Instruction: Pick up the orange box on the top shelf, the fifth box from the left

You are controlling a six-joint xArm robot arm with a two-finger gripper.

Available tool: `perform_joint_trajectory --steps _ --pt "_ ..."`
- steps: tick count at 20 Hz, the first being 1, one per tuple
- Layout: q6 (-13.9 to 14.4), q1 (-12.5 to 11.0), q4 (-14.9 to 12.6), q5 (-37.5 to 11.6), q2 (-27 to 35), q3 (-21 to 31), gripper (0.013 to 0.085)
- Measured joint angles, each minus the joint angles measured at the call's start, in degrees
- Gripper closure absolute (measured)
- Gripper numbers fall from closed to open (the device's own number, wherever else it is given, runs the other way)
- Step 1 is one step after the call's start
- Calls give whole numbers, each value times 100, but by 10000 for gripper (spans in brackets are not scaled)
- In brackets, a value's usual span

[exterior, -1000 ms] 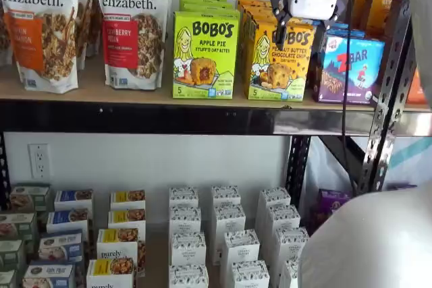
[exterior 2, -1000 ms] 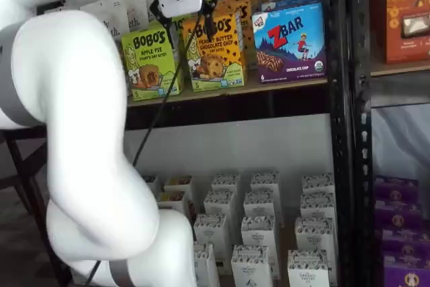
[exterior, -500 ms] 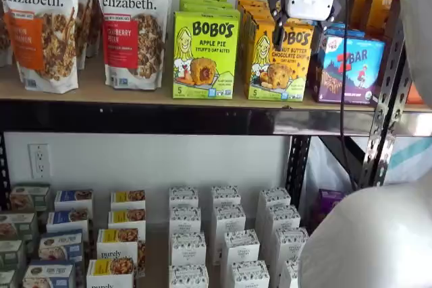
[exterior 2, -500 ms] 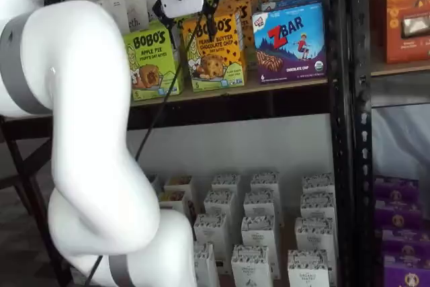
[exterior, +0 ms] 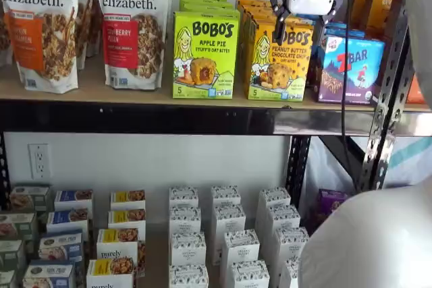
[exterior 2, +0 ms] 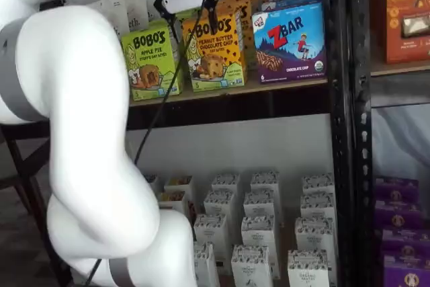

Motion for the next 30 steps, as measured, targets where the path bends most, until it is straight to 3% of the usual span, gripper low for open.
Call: perform_joint_trajectory --steps 11,20,24,30 --pt "126 109 -113 -531 -96 147 130" --pt "88 83 60 -503 24 13 130" --pt "139 128 -84 -452 48 -1 130" --pt "63 48 -51 -486 24 25 130"
